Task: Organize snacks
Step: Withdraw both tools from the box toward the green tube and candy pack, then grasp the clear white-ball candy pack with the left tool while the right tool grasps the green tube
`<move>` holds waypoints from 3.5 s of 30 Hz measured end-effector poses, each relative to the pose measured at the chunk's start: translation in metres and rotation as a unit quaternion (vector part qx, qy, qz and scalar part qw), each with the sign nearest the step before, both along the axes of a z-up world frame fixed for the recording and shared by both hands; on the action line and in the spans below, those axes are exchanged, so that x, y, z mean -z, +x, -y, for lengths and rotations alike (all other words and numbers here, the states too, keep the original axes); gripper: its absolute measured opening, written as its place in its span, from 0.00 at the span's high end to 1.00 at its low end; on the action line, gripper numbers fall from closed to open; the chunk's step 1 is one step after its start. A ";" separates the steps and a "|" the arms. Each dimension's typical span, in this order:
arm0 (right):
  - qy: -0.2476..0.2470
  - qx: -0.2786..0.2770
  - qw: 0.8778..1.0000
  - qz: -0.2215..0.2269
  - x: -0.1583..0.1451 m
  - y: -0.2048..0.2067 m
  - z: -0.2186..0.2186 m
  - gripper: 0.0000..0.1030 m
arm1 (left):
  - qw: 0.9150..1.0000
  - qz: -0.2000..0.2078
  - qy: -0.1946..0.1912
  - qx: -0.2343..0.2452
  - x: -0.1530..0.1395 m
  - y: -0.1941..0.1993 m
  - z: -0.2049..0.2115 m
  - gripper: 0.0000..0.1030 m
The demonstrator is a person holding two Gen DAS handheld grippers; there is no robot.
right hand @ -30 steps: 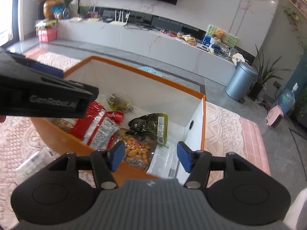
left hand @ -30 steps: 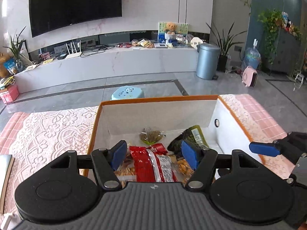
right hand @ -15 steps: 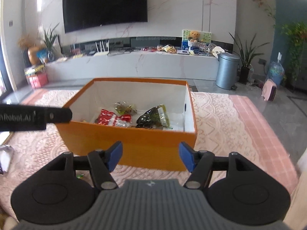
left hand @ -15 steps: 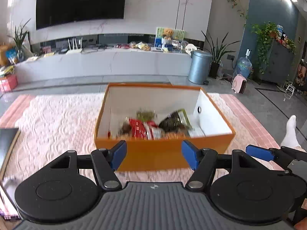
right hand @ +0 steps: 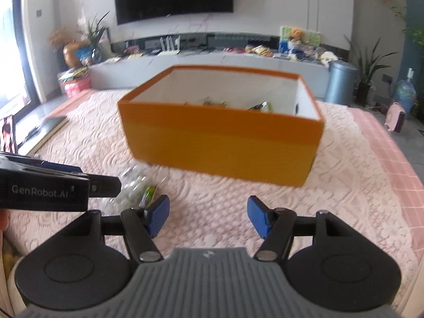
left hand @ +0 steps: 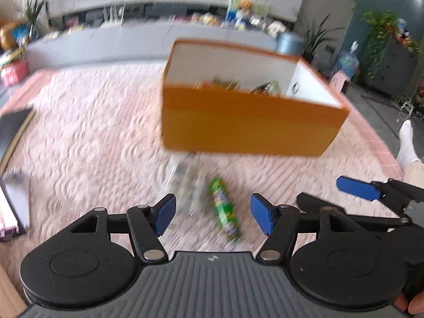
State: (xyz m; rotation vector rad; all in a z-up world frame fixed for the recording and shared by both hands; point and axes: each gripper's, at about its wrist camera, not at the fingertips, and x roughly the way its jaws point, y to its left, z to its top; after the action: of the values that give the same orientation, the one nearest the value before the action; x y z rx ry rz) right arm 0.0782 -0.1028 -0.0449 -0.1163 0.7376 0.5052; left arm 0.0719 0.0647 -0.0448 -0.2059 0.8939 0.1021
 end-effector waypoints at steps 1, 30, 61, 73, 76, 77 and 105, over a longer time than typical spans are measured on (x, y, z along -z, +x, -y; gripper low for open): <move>0.000 -0.005 1.000 -0.004 0.003 -0.001 -0.003 0.41 | 1.000 -0.004 -0.007 -0.006 0.004 -0.003 -0.003 0.27; 0.015 -0.036 0.994 -0.103 0.045 0.025 -0.066 0.71 | 0.996 -0.011 -0.067 -0.065 0.035 -0.014 -0.059 0.37; -0.013 -0.021 0.996 -0.083 0.055 0.046 -0.031 0.81 | 0.998 -0.025 0.046 0.022 0.052 0.039 -0.015 0.22; -0.004 -0.028 0.997 -0.071 0.060 0.047 -0.033 0.80 | 0.997 -0.031 0.061 0.031 0.064 0.053 -0.009 0.22; 0.002 -0.027 0.997 -0.073 0.061 0.048 -0.032 0.79 | 0.997 -0.037 0.062 0.032 0.068 0.053 -0.008 0.22; 0.003 -0.027 0.997 -0.073 0.061 0.048 -0.032 0.79 | 0.997 -0.039 0.062 0.033 0.070 0.054 -0.009 0.22; 0.018 -0.016 0.997 -0.076 0.072 0.063 -0.030 0.65 | 0.996 -0.005 0.080 0.040 0.075 0.048 -0.002 0.36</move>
State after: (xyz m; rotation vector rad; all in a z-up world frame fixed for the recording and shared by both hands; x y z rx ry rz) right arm 0.1409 -0.0727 -0.1174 -0.0565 0.8752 0.5629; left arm 0.1203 0.0666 -0.1196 -0.0210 0.8976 0.1004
